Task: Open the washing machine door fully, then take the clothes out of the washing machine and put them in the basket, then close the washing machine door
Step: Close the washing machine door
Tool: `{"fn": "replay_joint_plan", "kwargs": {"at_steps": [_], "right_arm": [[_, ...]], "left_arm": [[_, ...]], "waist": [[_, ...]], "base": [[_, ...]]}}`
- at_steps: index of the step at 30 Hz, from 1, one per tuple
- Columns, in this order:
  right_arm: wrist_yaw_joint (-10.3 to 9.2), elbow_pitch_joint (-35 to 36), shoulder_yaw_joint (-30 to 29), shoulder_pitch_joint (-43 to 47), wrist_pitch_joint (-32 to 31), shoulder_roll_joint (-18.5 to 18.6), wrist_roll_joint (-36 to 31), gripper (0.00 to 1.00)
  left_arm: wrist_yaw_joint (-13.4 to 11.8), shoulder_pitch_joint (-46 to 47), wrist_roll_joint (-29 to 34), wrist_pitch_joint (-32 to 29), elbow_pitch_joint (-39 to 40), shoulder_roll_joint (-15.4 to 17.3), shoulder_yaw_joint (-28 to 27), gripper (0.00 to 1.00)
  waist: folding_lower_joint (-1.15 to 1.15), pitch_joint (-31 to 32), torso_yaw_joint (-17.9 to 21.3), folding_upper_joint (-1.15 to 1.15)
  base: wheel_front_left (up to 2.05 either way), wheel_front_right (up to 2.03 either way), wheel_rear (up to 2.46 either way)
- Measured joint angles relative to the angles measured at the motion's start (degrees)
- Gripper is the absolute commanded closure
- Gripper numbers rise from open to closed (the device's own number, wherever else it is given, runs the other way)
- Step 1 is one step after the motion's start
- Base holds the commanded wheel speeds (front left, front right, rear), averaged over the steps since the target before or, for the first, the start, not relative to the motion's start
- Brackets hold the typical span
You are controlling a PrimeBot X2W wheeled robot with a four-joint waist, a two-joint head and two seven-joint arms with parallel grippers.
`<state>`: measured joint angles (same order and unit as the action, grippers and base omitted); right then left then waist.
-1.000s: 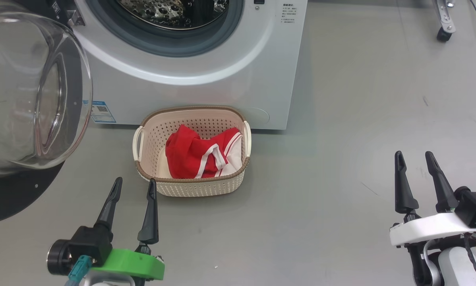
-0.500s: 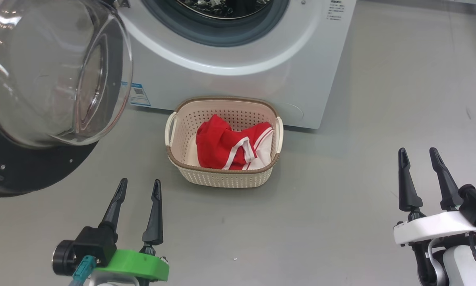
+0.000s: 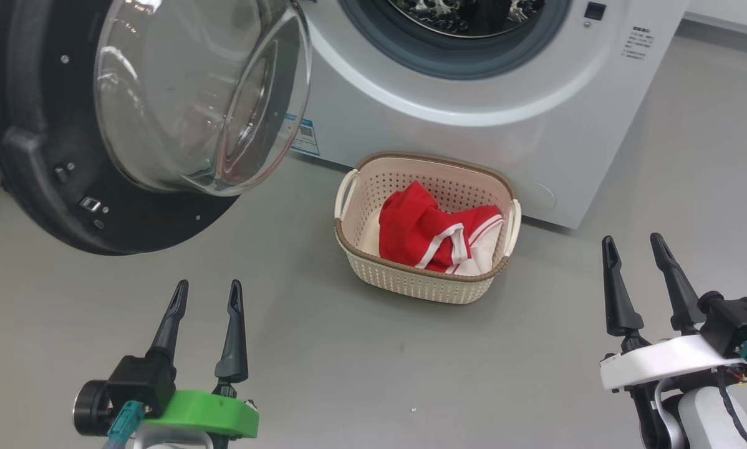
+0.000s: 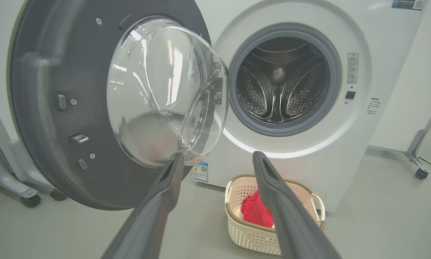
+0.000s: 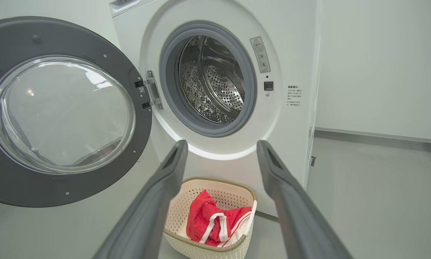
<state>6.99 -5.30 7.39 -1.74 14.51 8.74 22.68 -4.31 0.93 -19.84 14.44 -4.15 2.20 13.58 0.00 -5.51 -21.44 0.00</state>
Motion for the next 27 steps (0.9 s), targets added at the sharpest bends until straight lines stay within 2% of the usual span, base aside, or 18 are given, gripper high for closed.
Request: {"fn": "replay_joint_plan", "kwargs": {"at_steps": [9, 14, 27], "right_arm": [[0.00, 0.0, 1.0, 1.3, 0.0, -0.2, 0.3, 0.00], [0.00, 0.0, 4.1, 1.1, 0.0, -0.3, 0.3, 0.00], [0.00, -1.0, 6.4, 0.2, 0.0, -0.3, 0.8, 0.00]], "left_arm": [[0.0, -0.2, 0.1, 0.0, 0.1, 0.0, -0.5, 0.00], [-0.6, -2.5, 0.3, 0.0, 1.1, 0.2, -2.9, 0.00], [-0.8, -4.9, 0.9, 0.0, 3.4, 0.4, -5.0, 0.00]], "waist": [[0.00, 1.2, -5.1, 0.00], [0.00, 1.9, -7.3, 0.00], [0.00, 2.1, -8.3, 0.00]], "base": [[0.00, 0.00, 0.00], [0.00, 0.00, 0.00], [0.00, 0.00, 0.00]]}}
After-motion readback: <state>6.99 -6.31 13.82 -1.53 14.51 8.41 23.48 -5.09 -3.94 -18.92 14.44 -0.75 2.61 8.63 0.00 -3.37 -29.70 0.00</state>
